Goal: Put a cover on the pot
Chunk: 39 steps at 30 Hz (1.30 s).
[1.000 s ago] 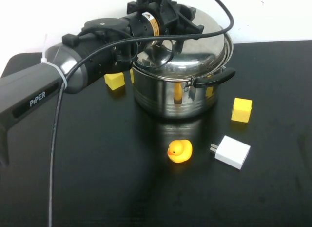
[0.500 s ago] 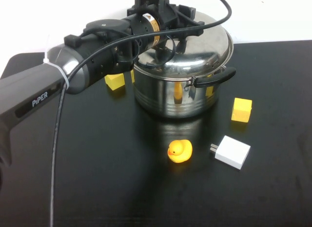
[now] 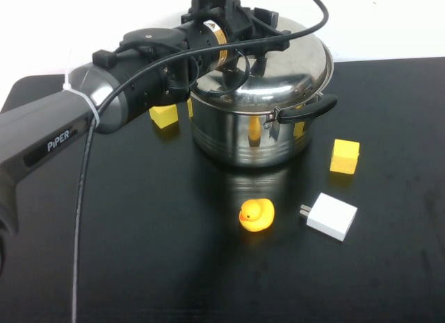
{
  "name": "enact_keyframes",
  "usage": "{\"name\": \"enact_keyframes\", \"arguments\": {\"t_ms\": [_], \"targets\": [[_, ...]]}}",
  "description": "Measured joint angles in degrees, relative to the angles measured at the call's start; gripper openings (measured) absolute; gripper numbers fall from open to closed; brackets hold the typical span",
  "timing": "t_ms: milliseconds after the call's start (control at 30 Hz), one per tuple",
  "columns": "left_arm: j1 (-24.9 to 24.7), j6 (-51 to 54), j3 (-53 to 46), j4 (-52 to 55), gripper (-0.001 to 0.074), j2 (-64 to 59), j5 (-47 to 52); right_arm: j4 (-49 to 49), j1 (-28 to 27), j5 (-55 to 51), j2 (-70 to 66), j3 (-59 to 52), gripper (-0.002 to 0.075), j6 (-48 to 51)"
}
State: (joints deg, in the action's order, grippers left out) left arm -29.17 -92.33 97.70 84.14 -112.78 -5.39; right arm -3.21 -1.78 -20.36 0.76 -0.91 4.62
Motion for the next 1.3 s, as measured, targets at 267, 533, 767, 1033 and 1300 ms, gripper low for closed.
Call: {"name": "enact_keyframes", "arguments": {"t_ms": [267,533,767,1033,1300], "targets": [[0.0,-0.1,0.0,6.1,0.0491,3.8,0.5,0.0,0.0,0.0,0.0,0.0,-0.0002,0.0],[0.0,-0.1,0.0,11.2,0.0373,15.5,7.4,0.0,0.0,0.0,0.0,0.0,-0.0002,0.0],[0.0,0.1,0.1,9.1,0.0075,29.3,14.5,0.0,0.0,0.0,0.0,0.0,-0.0002,0.0],[0.0,23.8,0.6,-12.0,0.0003,39.0,37.2,0.0,0.0,0.0,0.0,0.0,-0.0002,0.0],[0.0,53.0,0.6,-45.9,-0.0001,43.5,62.6,0.0,0.0,0.0,0.0,0.0,-0.0002,0.0]]}}
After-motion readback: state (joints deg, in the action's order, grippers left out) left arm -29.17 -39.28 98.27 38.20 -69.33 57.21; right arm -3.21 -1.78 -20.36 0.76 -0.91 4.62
